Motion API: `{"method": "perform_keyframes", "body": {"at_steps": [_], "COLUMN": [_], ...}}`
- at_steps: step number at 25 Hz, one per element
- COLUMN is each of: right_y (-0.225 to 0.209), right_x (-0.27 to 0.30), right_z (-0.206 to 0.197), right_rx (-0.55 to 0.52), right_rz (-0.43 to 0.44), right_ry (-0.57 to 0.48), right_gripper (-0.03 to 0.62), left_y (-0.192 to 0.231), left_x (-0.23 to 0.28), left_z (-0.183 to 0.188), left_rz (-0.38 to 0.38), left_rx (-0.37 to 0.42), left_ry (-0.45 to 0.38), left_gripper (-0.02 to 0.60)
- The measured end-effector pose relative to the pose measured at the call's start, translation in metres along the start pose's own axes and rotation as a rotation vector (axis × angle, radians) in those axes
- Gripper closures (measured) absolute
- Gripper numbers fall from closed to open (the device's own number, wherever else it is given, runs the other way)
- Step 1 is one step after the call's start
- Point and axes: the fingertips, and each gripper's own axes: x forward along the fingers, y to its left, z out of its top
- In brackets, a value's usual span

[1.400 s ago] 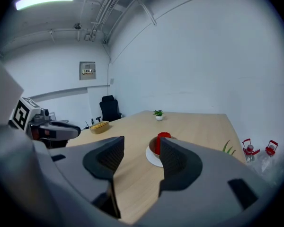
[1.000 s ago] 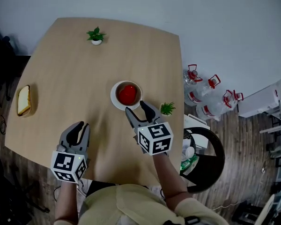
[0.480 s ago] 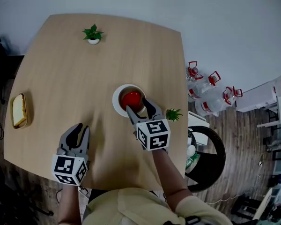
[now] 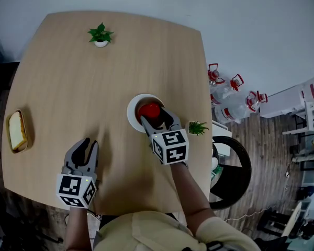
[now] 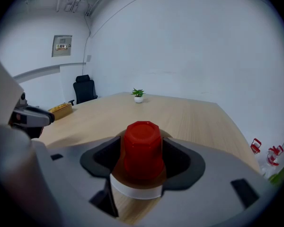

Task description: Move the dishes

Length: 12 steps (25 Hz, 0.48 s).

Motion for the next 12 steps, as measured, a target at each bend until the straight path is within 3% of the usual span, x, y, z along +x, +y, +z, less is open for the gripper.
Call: {"method": "perform_keyframes", "body": {"at_steps": [12], "right_y": [0.001], "right_x": [-0.001], "right_z": [-0.003], "right_rx": [-0.054], "right_rz": [-0.045], "right_ry": [0.017], "right_gripper": [0.347], "left_y": [0.016], "left_x": [-0.001], "left_z": [-0.003], "left_rz": [-0.056], "left_rx": [0.001], "left_ry": [0.013], "left_gripper": [0.502]}}
